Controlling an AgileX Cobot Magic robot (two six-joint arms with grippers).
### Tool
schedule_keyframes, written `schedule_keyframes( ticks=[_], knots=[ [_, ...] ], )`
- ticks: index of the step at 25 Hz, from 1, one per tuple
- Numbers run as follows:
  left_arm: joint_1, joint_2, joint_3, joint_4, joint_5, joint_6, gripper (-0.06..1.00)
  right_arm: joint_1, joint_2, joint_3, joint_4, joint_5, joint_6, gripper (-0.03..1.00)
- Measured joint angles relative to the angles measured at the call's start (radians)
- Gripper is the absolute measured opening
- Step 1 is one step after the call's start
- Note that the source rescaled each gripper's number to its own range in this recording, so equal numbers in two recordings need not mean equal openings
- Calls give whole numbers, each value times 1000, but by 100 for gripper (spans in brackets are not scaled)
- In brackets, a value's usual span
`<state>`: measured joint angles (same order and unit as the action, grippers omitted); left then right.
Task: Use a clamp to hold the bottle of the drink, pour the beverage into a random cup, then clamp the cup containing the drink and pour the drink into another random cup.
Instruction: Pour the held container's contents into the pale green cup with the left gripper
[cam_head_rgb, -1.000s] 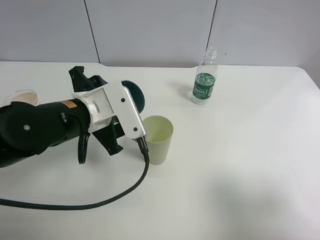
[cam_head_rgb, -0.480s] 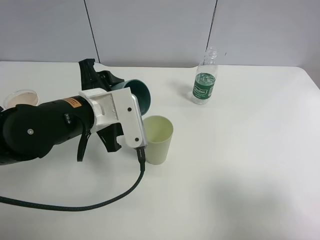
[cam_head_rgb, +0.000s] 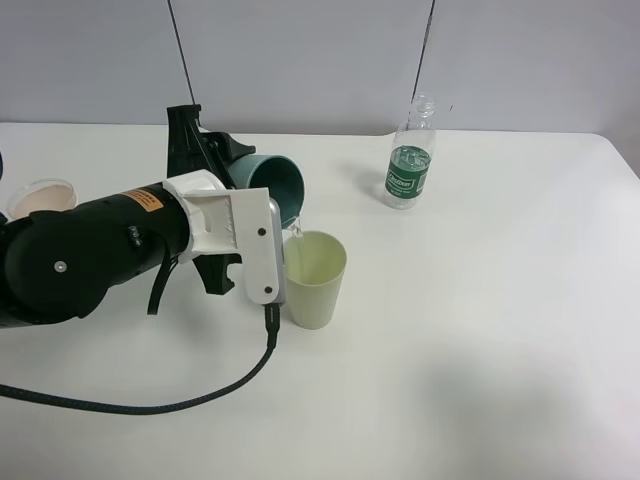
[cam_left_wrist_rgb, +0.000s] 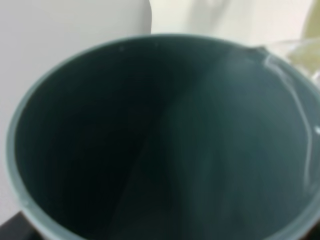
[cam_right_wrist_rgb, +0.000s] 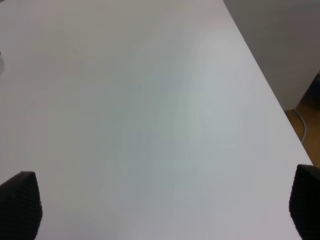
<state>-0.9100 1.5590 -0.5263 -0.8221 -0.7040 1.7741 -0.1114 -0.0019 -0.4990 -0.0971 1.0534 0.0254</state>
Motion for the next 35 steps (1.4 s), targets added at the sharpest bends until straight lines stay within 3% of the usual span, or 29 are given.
schedule_keyframes(
  ticks=[10,20,35],
  knots=[
    [0,0,0,3,-20,48,2,0,0,0,0,0,0,100],
    [0,0,0,83,-47,62,2,0,0,0,0,0,0,100],
    [0,0,0,138,-55,85,2,0,0,0,0,0,0,100]
  ],
)
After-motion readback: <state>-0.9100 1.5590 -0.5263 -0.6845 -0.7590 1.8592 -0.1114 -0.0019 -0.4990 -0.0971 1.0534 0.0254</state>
